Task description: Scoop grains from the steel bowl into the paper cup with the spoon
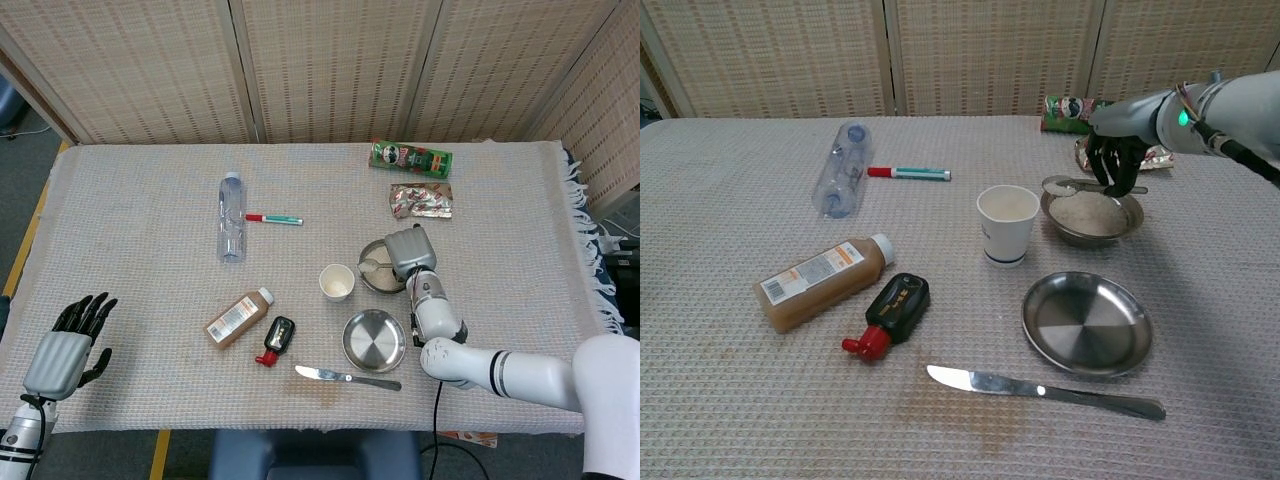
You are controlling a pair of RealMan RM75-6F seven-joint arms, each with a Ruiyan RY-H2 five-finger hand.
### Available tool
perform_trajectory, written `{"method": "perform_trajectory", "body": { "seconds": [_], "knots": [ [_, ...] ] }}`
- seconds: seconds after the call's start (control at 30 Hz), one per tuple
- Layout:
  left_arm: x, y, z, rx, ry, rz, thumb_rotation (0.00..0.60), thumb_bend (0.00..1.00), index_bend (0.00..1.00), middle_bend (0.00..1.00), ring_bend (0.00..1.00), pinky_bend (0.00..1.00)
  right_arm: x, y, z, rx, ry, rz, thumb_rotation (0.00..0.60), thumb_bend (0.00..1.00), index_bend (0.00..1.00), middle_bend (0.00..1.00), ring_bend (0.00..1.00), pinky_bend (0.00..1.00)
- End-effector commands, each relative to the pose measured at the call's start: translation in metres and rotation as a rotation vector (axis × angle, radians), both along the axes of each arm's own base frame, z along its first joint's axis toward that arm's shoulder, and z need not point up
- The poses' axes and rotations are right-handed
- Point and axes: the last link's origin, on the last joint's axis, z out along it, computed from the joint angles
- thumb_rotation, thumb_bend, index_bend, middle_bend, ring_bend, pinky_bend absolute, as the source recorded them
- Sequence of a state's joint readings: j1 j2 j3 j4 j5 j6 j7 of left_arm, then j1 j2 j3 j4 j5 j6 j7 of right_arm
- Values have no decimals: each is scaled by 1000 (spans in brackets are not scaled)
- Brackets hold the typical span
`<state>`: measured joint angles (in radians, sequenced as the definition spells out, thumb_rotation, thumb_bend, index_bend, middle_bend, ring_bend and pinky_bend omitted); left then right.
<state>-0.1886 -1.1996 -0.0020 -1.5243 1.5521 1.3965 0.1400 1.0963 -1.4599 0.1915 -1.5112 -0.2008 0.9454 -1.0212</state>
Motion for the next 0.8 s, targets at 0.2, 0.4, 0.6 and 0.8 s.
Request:
{"method": "perform_trajectory", "body": {
  "seconds": [0.2,0.4,0.6,0.8],
  "knots": [
    [0,0,1,4,-2,0,600,432,0,0,0,119,20,2,-3,9,-4,35,600,332,671,549,338,212],
    [0,0,3,9,-9,0,600,432,0,0,0,119,33,3,-6,14,-6,49,600,332,670,549,338,212],
    [0,0,4,7,-12,-2,600,432,0,0,0,119,47,9,-10,16,58,108,600,332,669,549,338,212],
    [0,-1,5,6,-14,-3,600,431,0,0,0,120,54,16,-10,-20,173,171,600,333,668,549,338,212]
  ]
}}
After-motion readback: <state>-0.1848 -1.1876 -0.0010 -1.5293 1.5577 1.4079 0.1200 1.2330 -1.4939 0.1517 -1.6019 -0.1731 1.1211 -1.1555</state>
